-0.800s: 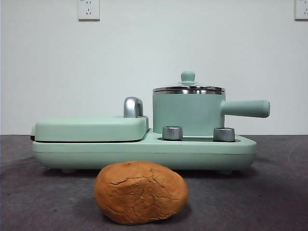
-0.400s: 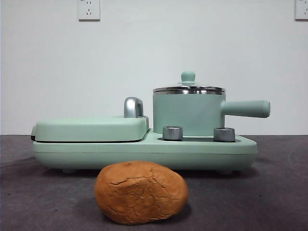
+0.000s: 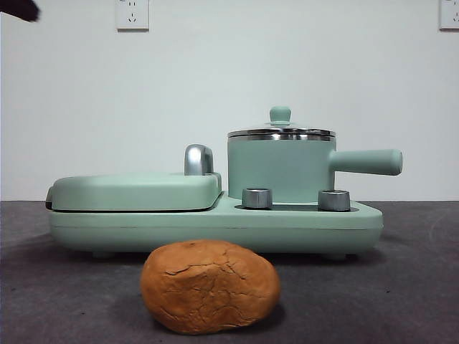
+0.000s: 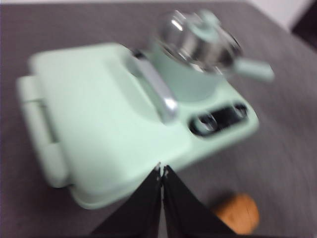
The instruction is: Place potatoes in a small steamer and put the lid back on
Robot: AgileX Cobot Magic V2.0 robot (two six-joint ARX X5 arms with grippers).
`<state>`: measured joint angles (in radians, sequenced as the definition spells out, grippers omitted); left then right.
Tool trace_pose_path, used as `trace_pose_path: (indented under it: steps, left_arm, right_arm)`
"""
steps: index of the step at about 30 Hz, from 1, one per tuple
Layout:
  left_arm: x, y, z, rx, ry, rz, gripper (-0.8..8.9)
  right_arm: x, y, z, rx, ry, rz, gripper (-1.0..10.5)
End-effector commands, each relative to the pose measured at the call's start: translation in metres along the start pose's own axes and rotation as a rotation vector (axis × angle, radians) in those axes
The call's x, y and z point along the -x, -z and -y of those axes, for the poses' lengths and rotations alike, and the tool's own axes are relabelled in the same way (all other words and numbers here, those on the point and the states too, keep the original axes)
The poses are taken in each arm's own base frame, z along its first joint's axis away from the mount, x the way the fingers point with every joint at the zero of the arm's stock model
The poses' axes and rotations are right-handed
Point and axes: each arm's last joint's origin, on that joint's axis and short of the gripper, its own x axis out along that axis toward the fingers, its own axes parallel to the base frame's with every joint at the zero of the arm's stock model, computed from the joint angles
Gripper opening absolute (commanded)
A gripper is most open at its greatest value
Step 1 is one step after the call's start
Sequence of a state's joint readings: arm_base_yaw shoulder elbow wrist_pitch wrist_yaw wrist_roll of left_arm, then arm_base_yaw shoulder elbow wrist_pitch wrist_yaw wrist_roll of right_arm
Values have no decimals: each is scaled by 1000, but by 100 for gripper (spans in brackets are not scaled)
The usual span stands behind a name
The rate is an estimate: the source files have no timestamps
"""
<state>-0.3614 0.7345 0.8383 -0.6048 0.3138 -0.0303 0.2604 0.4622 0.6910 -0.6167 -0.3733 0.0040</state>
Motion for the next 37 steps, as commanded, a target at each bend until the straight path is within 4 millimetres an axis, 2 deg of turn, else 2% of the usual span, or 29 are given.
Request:
trace_pose_path:
  steps: [1, 7, 8, 12, 14, 23, 28, 37]
  left_arm:
    - [-5, -5, 11, -224, 55, -30, 7]
    - [-11, 0, 25, -451, 102, -76, 14]
    - [-11, 0, 26, -458, 108, -72, 45]
    - [-11, -1, 28, -460, 118, -58, 286]
    - [-11, -2, 29, -448, 120, -47, 292]
    - [-17, -9, 31, -417, 121, 13, 279]
    - [-41, -22, 34, -350, 141, 89, 279]
    - [-119, -42, 41, -327, 124, 185, 279]
  right_arm:
    - [-4, -3, -5, 180, -32, -47, 15]
    - [-12, 0, -14, 347, -47, -136, 22]
    - [-12, 0, -16, 365, -58, -134, 46]
    - [-12, -1, -18, 358, -72, -130, 252]
    - [-12, -1, -18, 323, -62, -132, 287]
    - [-12, -1, -17, 235, -36, -136, 287]
    - [-13, -1, -17, 210, -34, -128, 287]
    - [-13, -2, -17, 189, -33, -125, 287]
